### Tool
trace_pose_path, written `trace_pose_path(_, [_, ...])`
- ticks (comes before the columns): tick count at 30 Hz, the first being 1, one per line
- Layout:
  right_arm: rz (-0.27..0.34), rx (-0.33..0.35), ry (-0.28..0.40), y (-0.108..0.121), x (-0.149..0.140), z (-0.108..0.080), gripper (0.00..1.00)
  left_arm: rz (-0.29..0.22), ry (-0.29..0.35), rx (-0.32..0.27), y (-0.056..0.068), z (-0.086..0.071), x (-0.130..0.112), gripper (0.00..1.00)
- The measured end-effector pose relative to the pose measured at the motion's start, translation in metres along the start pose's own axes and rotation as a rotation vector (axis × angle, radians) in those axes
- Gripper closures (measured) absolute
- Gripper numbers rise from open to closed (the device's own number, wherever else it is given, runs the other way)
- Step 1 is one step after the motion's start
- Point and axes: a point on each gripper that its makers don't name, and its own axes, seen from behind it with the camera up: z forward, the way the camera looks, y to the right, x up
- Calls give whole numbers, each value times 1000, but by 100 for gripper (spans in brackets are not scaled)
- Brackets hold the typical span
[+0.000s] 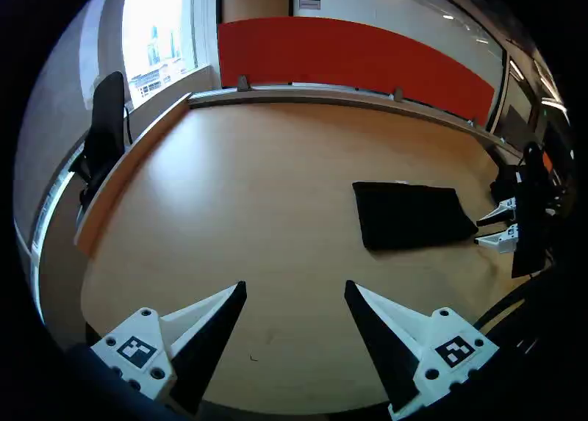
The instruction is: Fold towel
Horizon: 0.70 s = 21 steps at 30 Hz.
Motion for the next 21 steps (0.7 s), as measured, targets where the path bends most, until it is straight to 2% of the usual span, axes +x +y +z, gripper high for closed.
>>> trace_pose_path(6, [15,24,-8,-3,0,1,67,-7,-1,7,-2,-1,-2,1])
trace_pose_path(8, [14,27,-3,-4,1,0,75,-11,0,9,-3,-2,-2,1])
trace_pose_path(10, [8,32,-2,-5,1,0,76,-10,0,12,-4,-2,-2,1])
trace_pose_path(14, [0,33,-4,-4,1,0,90,-7,-3,18,-6,-3,-3,1])
trace_pose_path(21, [10,37,-2,-4,6,0,90,-10,-3,20,-6,-3,-4,1])
